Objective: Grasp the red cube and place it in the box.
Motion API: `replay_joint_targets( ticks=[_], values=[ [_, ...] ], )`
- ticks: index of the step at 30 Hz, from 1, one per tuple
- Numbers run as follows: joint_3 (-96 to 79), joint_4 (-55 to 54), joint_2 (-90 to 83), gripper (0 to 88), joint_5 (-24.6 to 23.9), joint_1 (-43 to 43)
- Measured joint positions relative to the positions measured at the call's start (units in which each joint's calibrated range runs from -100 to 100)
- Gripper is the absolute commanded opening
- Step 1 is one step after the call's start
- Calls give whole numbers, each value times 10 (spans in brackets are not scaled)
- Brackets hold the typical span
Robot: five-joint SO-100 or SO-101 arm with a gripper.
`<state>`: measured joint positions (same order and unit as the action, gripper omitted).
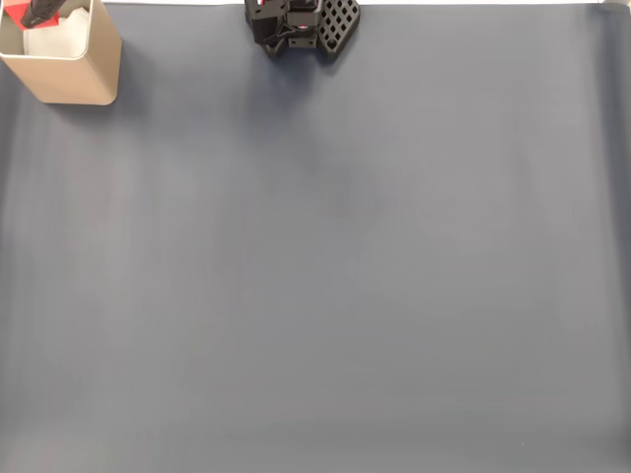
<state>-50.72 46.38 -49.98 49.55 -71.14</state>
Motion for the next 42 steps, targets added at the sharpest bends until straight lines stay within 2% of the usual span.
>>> replay_joint_targets(
  ticks=[33, 36, 42],
  values=[
    [-5, 0, 0, 22, -7, -17],
    [-5, 0, 0, 93, -7, -17],
    [-20, -2, 0, 287, -3, -17]
  ],
)
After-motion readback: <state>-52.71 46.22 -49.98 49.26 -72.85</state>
